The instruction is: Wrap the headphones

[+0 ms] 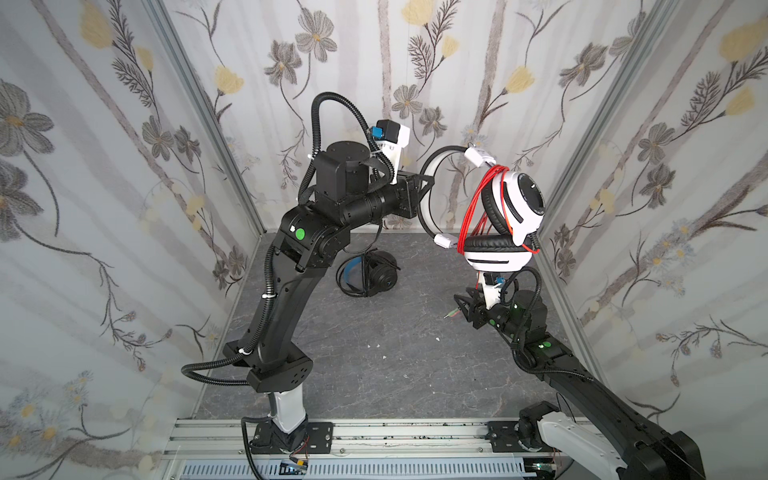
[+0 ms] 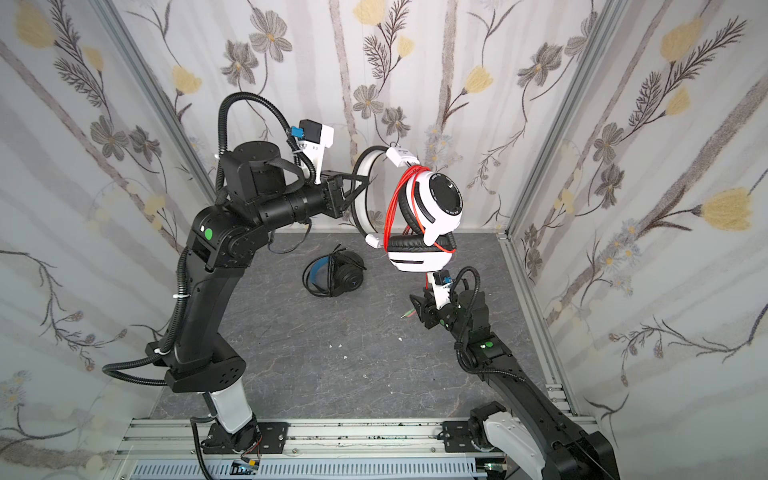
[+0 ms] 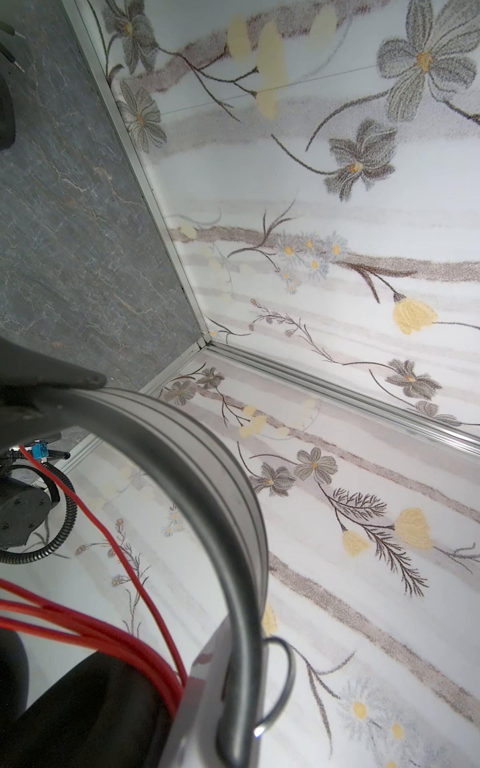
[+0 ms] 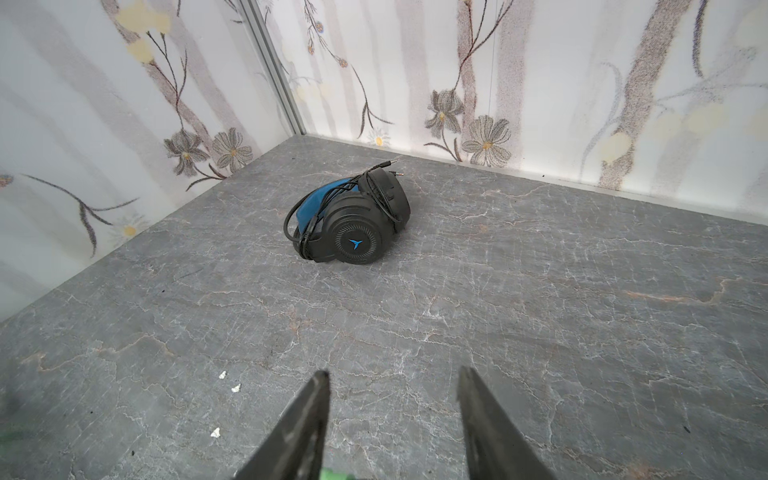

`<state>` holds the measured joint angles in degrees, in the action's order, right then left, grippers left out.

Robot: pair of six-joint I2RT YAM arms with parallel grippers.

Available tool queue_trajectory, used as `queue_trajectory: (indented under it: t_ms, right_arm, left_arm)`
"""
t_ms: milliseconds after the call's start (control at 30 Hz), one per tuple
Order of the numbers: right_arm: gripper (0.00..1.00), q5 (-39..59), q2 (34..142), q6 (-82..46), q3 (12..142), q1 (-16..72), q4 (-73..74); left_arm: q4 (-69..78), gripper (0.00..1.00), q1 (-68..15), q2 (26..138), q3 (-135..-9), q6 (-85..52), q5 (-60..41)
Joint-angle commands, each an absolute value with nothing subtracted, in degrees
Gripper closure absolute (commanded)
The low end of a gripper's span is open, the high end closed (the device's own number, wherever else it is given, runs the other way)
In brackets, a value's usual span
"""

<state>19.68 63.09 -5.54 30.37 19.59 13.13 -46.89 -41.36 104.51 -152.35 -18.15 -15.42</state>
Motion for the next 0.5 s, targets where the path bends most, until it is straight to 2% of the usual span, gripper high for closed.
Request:
queue_trajectory:
  t_ms: [0, 100, 200, 333, 467]
  right_arm:
    - [0.69, 21.18, 63.55, -6.33, 31.21, 19.34, 16.12]
    - [0.83, 21.44, 63.76, -5.81, 31.37, 19.24, 15.56]
    - [0.91, 21.47, 63.77, -5.47, 31.42, 19.25, 14.97]
    - [0.95, 20.33, 64.29, -4.67, 32.04, 19.25, 13.07]
    - [0.96, 19.95, 64.96, -4.47, 32.52, 19.25, 11.89]
  left_arm:
    - [-40.39, 1.0, -41.31, 104.31, -152.75, -20.99, -16.09]
    - [-39.69, 1.0, -41.27, 104.42, -152.71, -21.57, -15.97]
    - [-38.75, 1.0, -41.01, 104.51, -152.61, -22.47, -14.73]
    - [-36.23, 1.0, -40.92, 104.04, -151.05, -24.34, -9.19]
    - [-27.99, 1.0, -40.74, 101.76, -144.45, -27.89, -2.4]
